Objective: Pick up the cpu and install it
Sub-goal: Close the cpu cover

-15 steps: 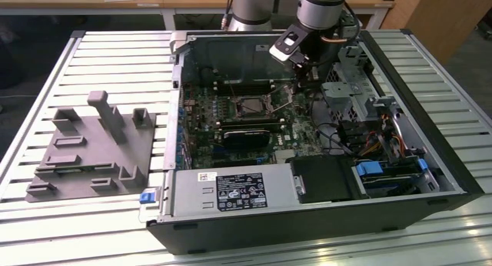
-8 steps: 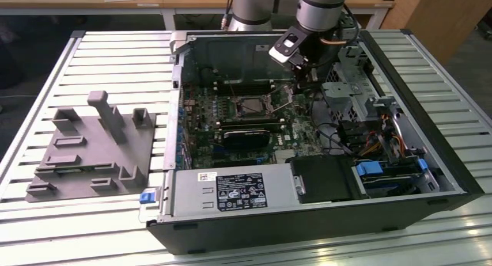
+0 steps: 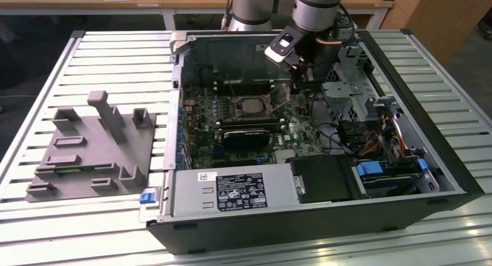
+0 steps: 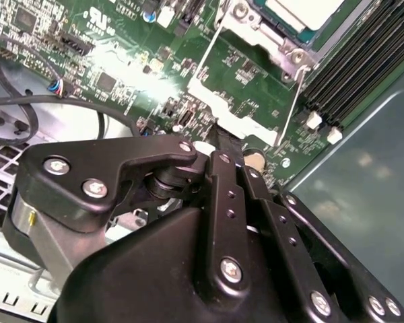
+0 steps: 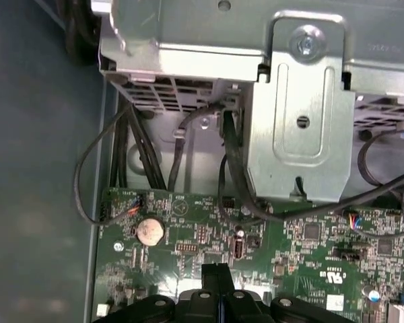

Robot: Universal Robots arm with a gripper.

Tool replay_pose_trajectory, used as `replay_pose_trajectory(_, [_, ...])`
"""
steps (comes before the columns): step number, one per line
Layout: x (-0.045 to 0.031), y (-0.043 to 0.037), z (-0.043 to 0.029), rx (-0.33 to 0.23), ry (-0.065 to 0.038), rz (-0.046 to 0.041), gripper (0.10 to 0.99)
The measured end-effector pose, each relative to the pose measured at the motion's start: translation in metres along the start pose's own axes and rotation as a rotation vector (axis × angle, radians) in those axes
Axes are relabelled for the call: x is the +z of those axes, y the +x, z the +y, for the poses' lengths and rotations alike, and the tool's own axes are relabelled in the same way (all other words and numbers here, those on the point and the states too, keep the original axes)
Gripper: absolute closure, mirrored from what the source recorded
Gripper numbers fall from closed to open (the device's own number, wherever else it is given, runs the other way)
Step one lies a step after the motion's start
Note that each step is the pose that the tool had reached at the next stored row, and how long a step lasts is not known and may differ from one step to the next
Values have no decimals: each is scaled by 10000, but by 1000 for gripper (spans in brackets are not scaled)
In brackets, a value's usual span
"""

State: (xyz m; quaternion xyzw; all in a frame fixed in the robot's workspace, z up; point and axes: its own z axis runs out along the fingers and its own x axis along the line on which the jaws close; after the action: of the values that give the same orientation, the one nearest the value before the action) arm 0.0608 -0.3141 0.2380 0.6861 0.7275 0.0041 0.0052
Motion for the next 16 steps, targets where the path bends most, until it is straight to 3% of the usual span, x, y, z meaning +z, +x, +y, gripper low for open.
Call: replay_pose_trajectory(16, [-8, 10, -161, -1, 110, 7, 980])
